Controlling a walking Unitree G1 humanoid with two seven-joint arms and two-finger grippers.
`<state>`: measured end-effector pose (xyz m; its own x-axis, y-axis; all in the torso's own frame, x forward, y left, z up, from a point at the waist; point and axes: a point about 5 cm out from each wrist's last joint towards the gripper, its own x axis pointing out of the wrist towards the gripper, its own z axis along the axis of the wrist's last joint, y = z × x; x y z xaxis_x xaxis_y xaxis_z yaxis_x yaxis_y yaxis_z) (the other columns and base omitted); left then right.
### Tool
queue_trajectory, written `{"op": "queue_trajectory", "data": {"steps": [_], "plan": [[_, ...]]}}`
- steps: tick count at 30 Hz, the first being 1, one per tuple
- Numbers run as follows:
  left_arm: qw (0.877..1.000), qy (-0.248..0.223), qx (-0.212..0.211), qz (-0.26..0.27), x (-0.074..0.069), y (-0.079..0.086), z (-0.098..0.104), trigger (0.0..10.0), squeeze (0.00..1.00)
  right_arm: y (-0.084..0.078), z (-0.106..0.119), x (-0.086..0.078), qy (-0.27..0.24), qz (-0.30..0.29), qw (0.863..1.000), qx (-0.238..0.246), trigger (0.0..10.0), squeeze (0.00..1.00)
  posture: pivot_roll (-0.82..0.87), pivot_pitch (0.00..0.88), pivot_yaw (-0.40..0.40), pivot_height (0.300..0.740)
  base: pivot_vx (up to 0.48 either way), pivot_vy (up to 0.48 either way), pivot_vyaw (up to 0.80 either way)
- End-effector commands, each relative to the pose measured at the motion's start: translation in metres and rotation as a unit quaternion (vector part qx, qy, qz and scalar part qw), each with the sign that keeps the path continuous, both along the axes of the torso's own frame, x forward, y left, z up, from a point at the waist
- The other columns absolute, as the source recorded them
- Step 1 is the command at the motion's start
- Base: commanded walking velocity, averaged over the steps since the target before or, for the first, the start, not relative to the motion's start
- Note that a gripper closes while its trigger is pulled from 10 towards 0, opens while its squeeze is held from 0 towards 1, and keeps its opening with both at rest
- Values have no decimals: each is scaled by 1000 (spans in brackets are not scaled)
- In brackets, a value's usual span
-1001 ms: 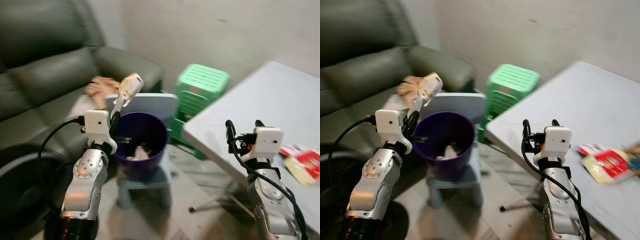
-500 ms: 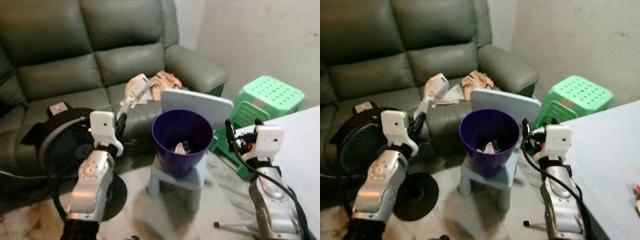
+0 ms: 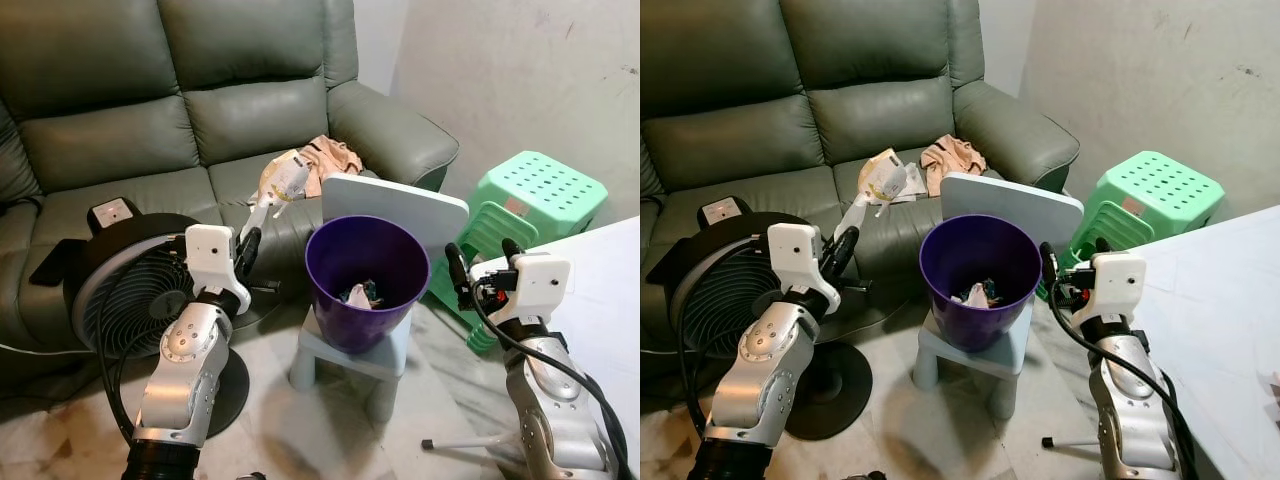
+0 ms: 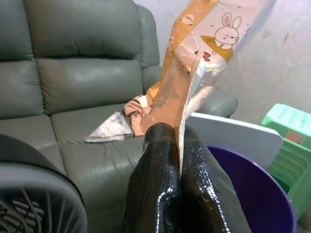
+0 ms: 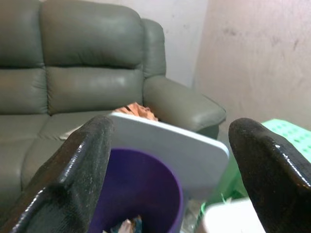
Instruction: Picking trash to rubbish bin
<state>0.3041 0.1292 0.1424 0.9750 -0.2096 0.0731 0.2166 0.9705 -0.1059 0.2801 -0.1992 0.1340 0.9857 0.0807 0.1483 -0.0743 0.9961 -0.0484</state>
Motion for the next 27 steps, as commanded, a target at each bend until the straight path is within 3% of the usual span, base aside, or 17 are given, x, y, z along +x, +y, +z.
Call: {"op": "queue_trajectory", "data": {"steps": [1, 19, 27], "plan": [[1000, -3, 1, 1, 3, 1, 4, 10000, 0, 3, 0, 1, 3, 11, 1000, 3, 10000, 0, 12, 50, -36, 740, 382, 0, 0], [1000, -9, -6, 3, 3, 1, 6, 10000, 0, 5, -2, -1, 9, 30, 1000, -1, 10000, 0, 11, 53, -42, 740, 378, 0, 0], [1000, -6, -3, 25, 4, 3, 6, 10000, 0, 5, -1, -1, 12, 42, 999, -5, 10000, 0, 11, 57, -45, 740, 0, 0, 0]]}}
